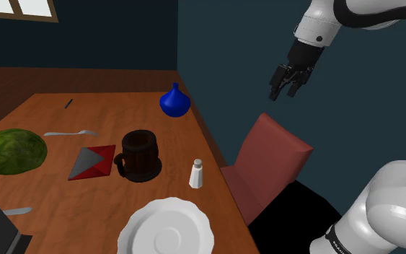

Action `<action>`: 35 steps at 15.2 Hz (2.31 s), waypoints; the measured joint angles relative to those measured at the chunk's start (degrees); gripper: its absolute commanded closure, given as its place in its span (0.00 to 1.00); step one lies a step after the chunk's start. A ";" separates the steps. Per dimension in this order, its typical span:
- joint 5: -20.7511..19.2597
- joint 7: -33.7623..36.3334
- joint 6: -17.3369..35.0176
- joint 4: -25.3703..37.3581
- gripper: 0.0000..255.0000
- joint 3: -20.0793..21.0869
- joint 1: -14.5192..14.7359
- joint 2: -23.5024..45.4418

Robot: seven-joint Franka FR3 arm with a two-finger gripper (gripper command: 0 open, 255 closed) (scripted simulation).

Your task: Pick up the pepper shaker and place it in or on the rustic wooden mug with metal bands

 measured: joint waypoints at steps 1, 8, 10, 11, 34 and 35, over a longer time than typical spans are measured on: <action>0.00 0.00 0.00 0.00 0.00 0.00 0.00 0.00; 3.12 4.15 8.29 -4.09 0.00 4.77 2.55 4.78; 3.90 5.06 11.16 -5.16 0.00 5.98 3.21 6.72; 4.40 5.87 12.66 -5.28 0.00 6.93 3.67 8.16; 4.54 17.57 39.46 -3.69 0.00 19.17 7.84 37.33; 4.49 17.60 39.71 -3.79 0.00 19.19 7.84 37.48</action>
